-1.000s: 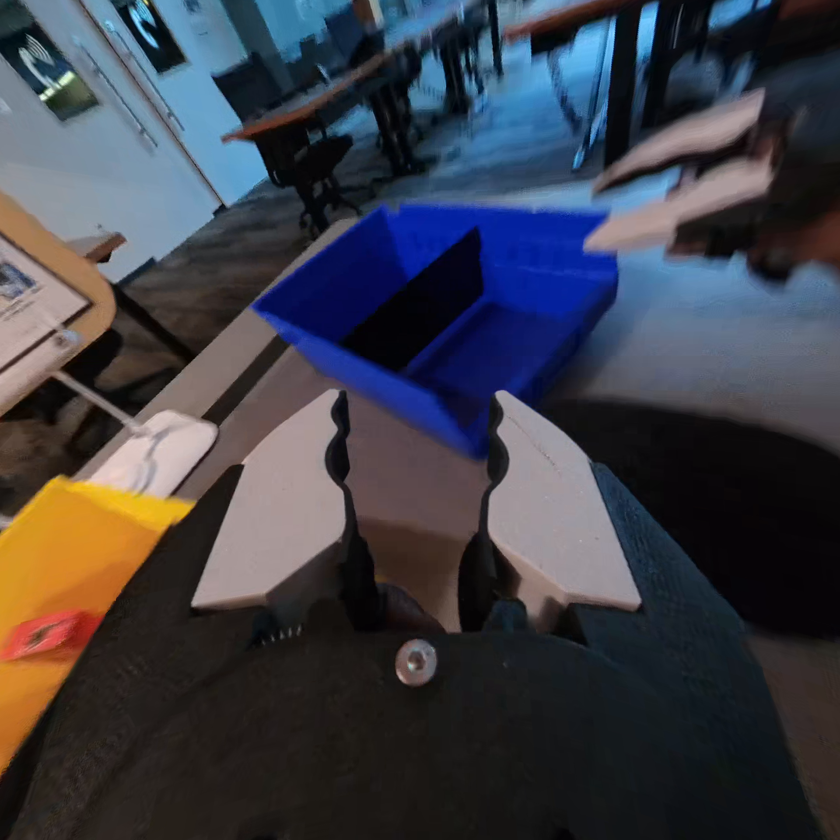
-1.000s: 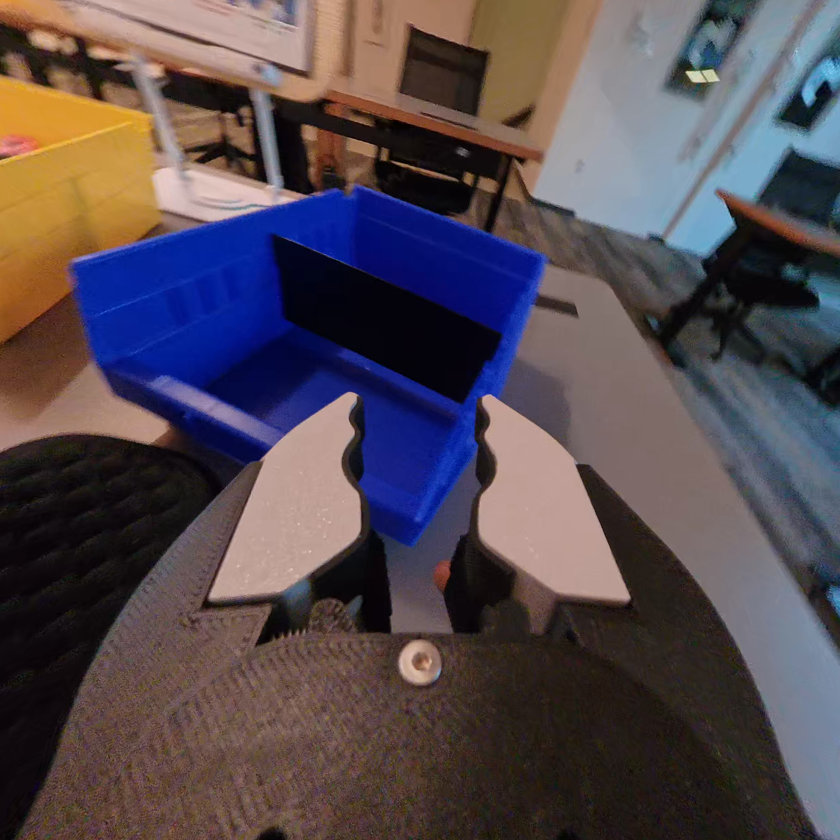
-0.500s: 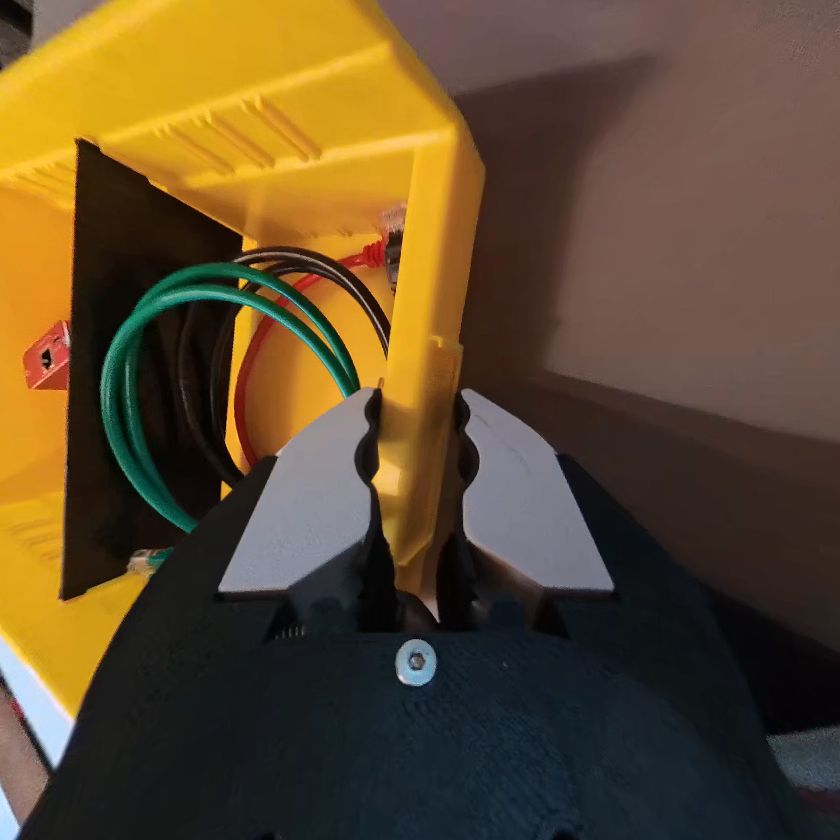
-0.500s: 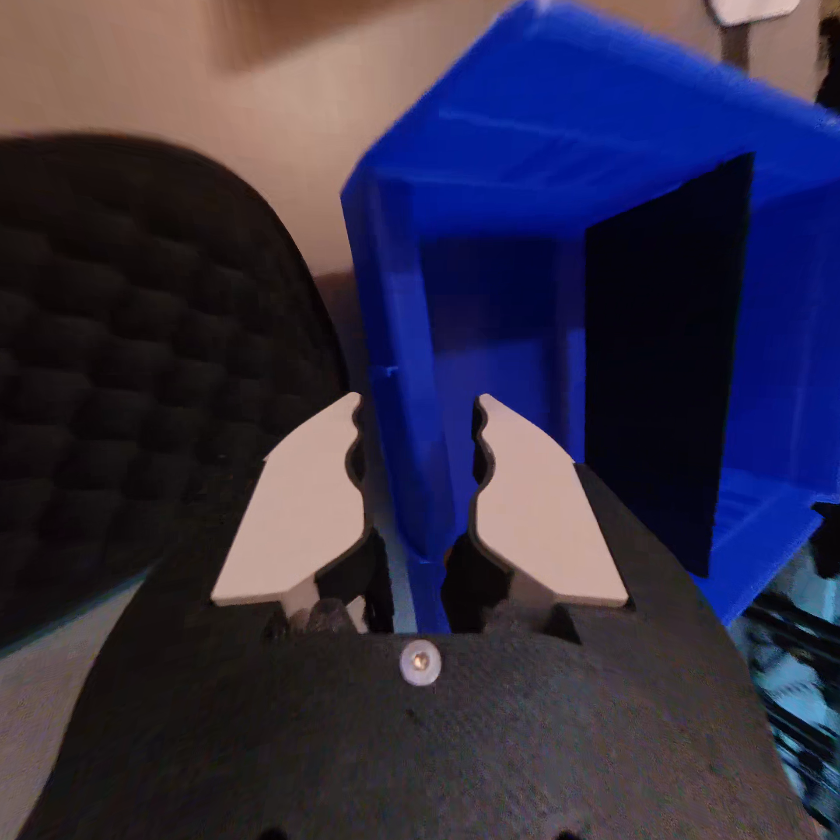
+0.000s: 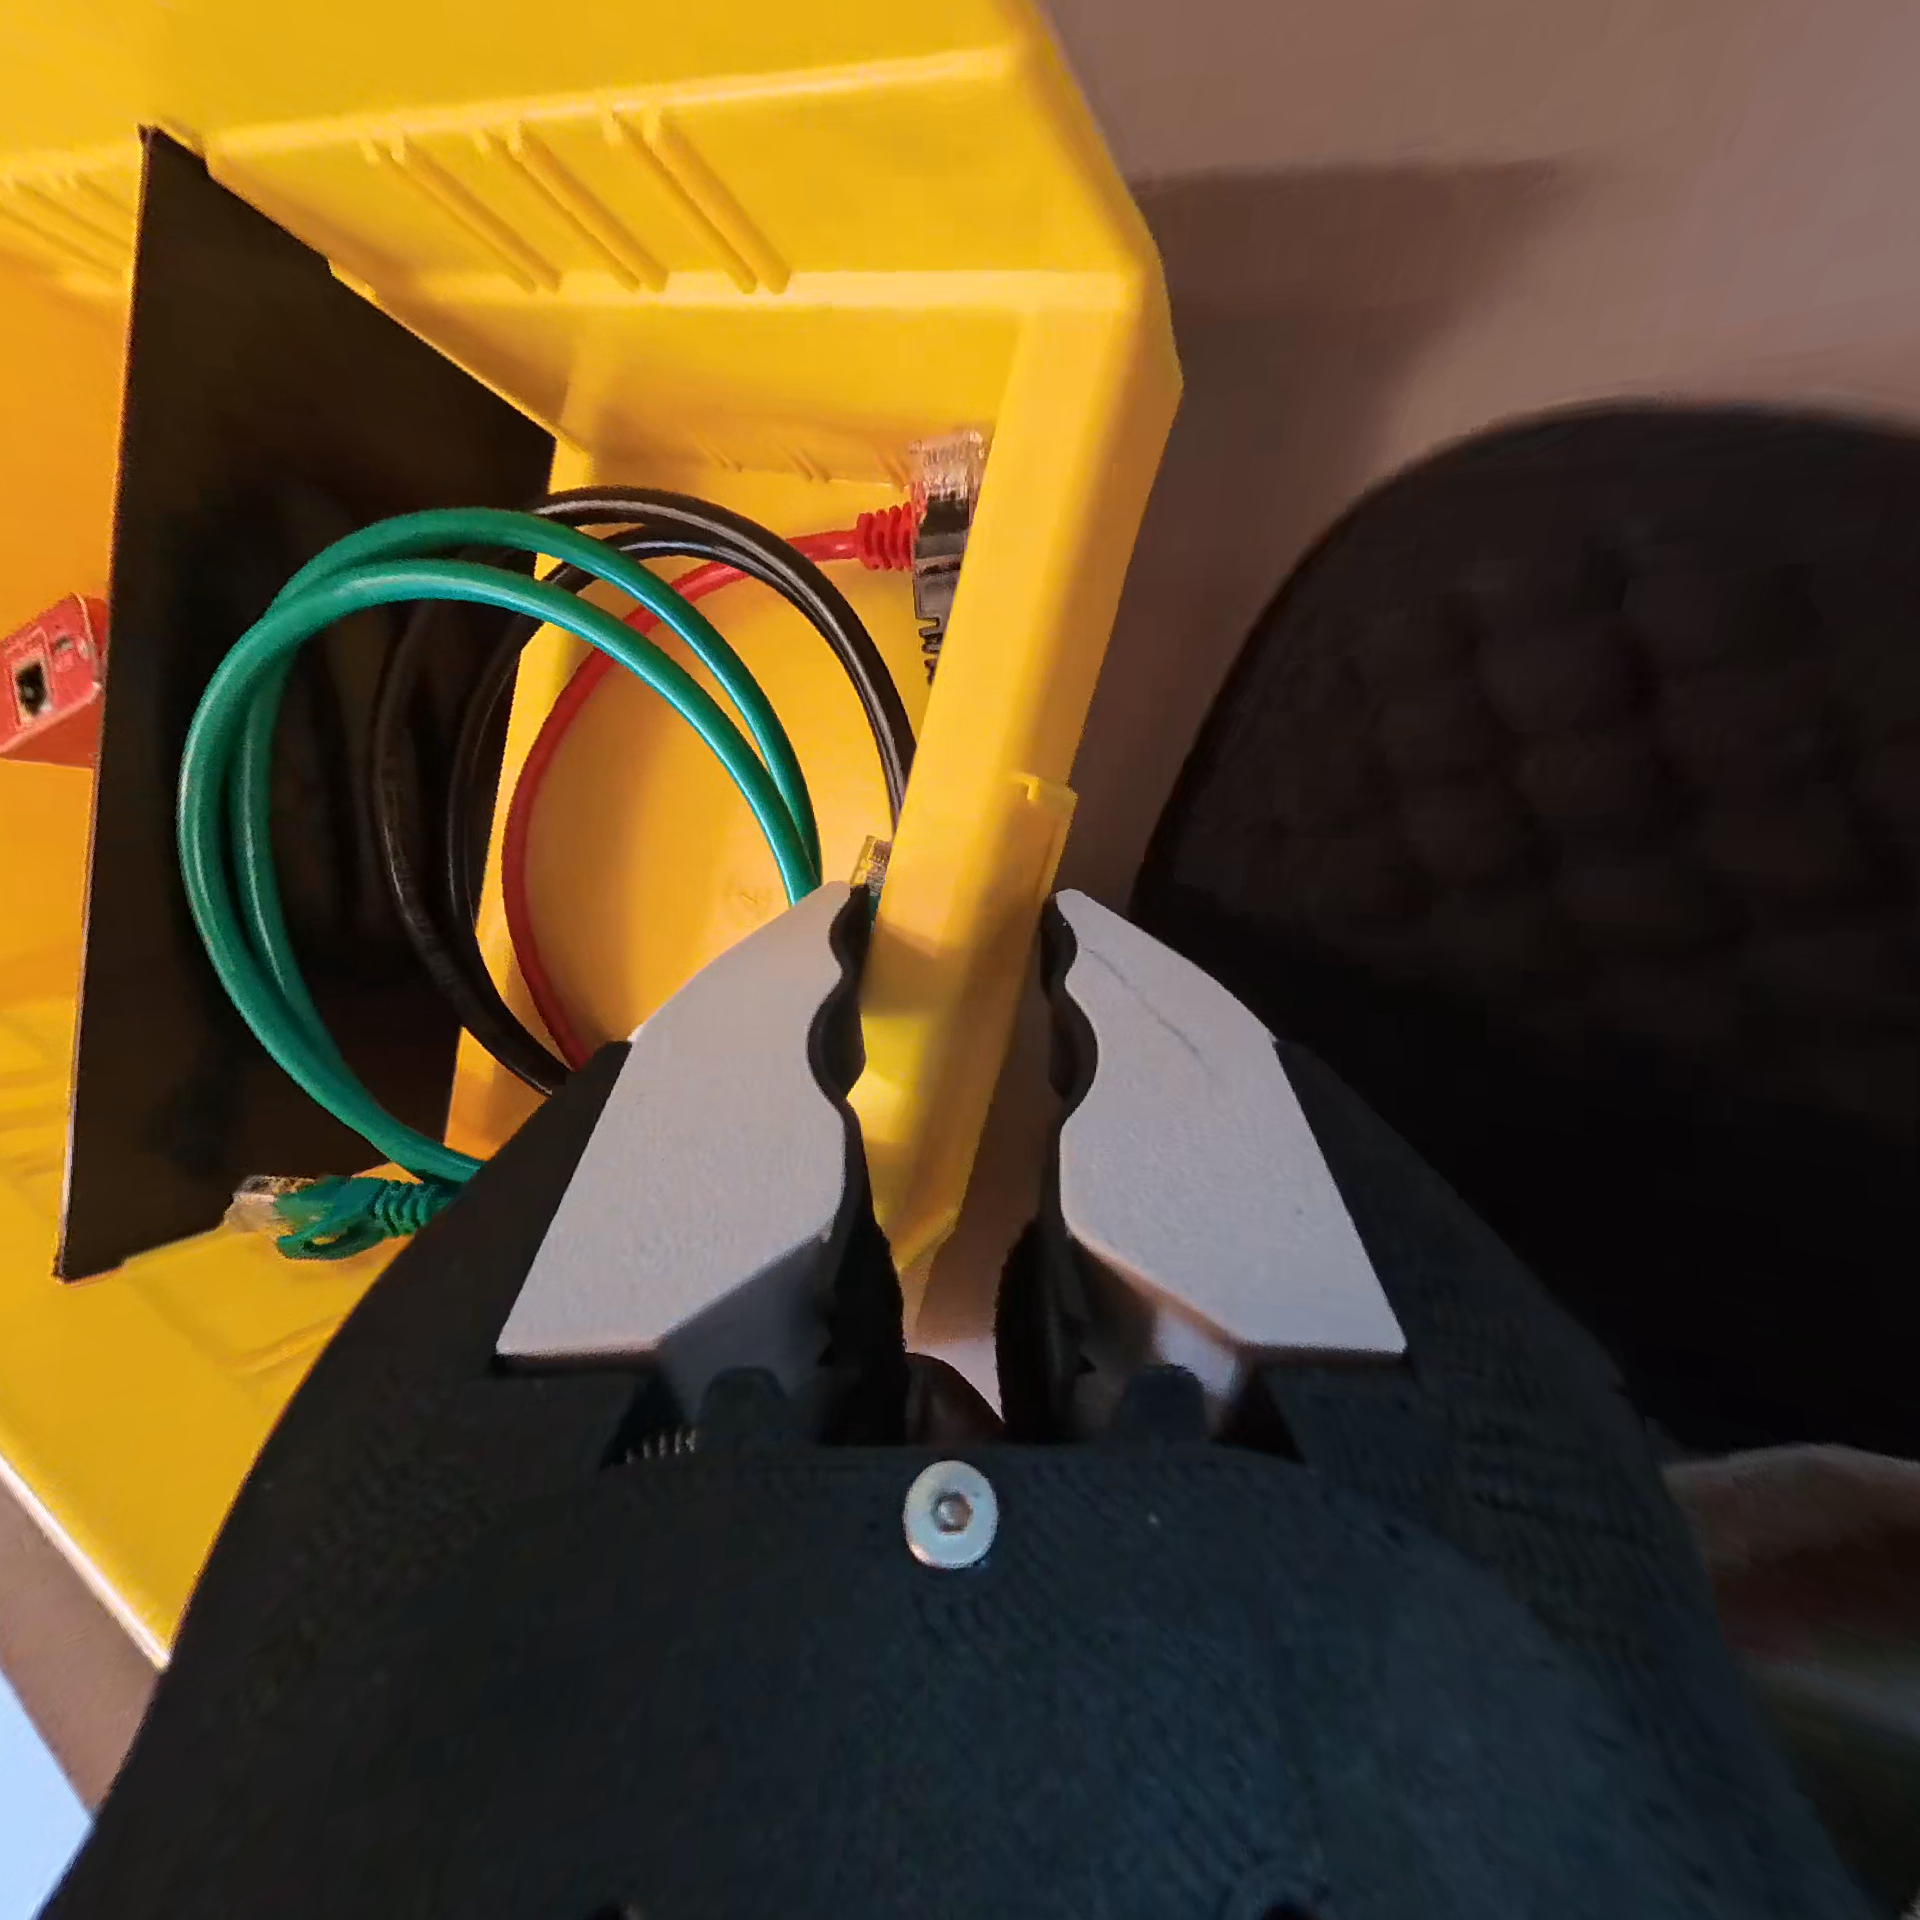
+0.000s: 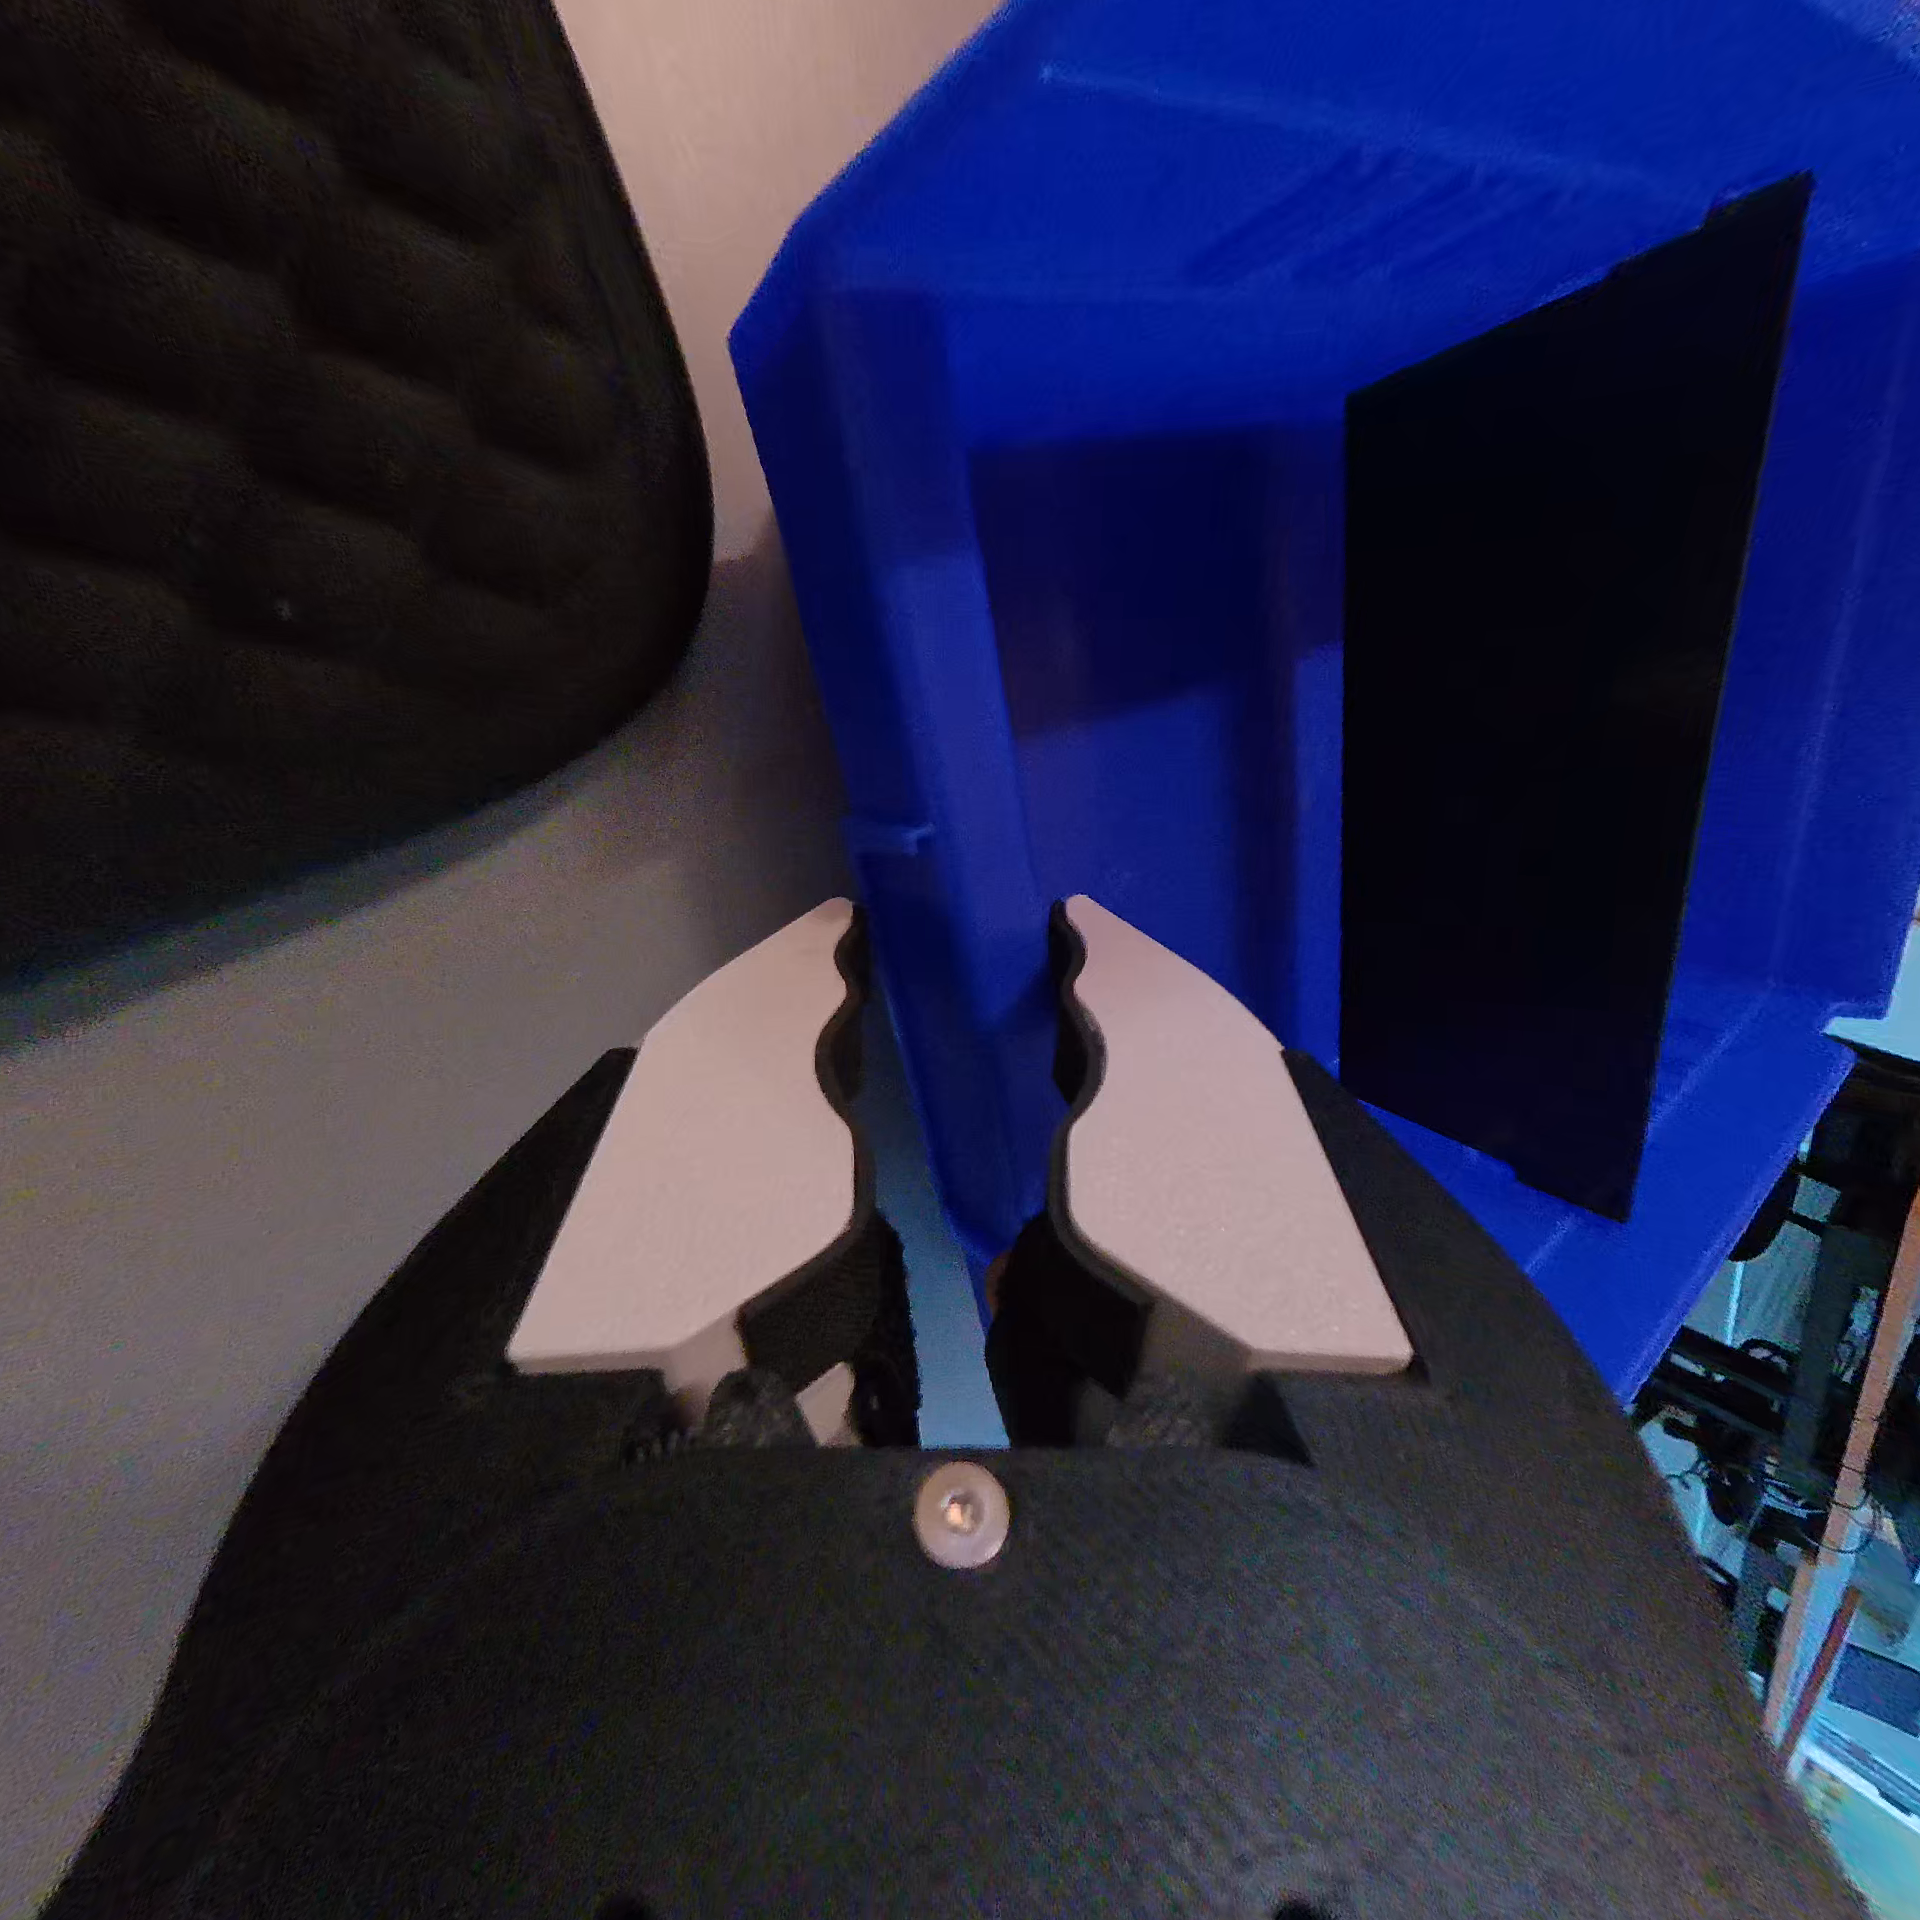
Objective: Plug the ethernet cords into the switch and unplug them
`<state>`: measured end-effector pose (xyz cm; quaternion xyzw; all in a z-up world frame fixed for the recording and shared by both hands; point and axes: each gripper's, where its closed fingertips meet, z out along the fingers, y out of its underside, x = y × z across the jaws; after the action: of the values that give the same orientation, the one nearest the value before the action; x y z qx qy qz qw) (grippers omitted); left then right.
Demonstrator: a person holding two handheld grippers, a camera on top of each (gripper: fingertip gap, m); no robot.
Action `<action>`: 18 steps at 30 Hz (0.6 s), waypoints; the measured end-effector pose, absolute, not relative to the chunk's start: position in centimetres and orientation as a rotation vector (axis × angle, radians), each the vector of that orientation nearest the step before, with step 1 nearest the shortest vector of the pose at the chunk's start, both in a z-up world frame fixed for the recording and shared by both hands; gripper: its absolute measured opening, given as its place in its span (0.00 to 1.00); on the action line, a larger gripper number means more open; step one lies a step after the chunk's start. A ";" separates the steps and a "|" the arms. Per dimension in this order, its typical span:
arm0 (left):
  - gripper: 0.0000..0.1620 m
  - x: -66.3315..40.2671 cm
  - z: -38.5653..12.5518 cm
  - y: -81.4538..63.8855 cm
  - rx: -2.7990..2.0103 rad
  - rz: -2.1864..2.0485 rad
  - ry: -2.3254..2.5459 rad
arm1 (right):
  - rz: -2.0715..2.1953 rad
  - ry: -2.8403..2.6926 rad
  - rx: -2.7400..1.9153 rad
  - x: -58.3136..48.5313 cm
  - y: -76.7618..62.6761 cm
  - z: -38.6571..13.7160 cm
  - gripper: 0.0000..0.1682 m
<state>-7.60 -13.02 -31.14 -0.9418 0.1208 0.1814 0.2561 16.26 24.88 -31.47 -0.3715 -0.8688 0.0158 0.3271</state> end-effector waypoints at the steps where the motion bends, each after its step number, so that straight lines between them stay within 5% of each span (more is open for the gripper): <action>1: 0.19 -7.8 -31.1 -14.1 -2.557 0.492 0.322 | 0.039 -2.276 -0.963 16.7 25.3 -31.5 0.20; 18: 0.20 -8.8 -30.9 -31.2 -2.596 0.446 0.320 | -0.028 -2.223 -0.983 22.8 29.3 -31.6 0.22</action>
<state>-8.82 -31.23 -30.92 -0.9494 0.1172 0.1630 0.2414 22.82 29.28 -31.55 -0.3791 -0.8574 -0.0107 0.3479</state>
